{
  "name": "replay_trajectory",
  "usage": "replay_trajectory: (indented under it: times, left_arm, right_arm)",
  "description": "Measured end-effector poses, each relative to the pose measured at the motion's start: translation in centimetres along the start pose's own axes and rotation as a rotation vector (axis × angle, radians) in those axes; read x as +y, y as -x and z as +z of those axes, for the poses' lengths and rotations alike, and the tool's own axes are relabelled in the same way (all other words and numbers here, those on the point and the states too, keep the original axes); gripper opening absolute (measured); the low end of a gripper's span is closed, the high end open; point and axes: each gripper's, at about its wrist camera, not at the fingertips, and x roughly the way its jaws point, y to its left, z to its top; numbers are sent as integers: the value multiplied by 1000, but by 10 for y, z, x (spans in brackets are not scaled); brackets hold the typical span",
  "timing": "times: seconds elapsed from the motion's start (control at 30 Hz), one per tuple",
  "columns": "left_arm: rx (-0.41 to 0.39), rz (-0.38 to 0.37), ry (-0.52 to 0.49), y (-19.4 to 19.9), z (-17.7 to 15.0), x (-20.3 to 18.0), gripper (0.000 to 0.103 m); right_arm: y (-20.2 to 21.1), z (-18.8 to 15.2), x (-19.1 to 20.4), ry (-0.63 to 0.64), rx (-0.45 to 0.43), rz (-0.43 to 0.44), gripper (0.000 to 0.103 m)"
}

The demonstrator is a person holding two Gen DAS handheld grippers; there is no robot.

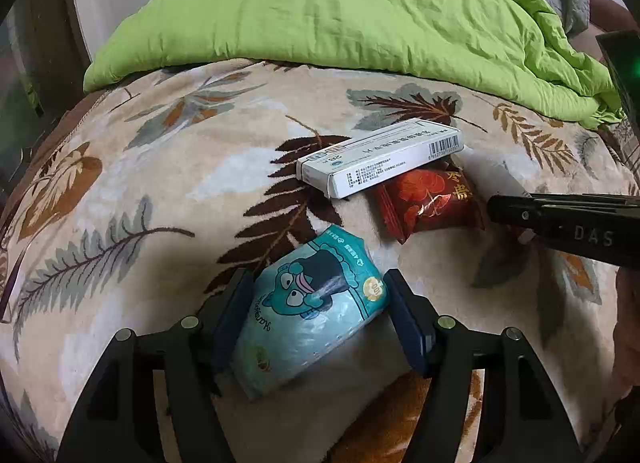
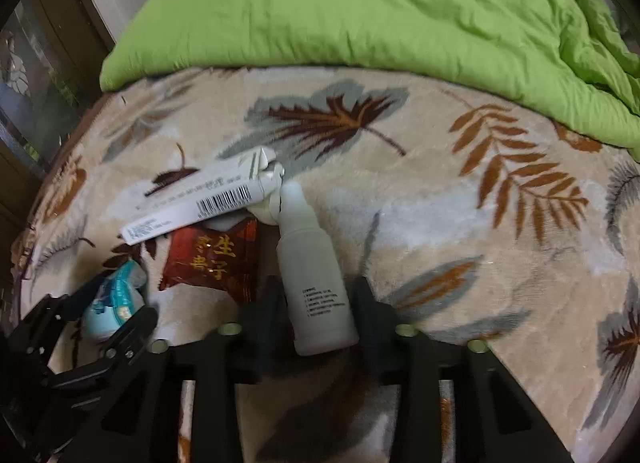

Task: Collect trash
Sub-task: 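Grasp the white spray bottle with the right tool while the left tool holds the tissue pack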

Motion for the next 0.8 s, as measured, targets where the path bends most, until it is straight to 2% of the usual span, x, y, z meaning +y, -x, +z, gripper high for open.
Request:
replay_trajectory:
  times: [0.13,0.37,0.57,0.7,0.8]
  left_arm:
    - [-18,-17,-6,6,-2,-1,62]
    - [-54,-72,-23,39,-13,-9,59]
    - [-16,-144,19,66,-31,-5,59]
    - [-30,-168,-1,89,-44,-8,59]
    - [-53,-168,-26,107,-53,-12,59]
  right_arm:
    - [18,-18,5,-23,-32,-4,33]
    - [73,-71,19,-51,-99,3,32]
    - [83,-108,23,-40,-42,-32,32]
    - [80,-120,11,-73,20,10,32]
    - [79,-123,12,-71,30,12,33]
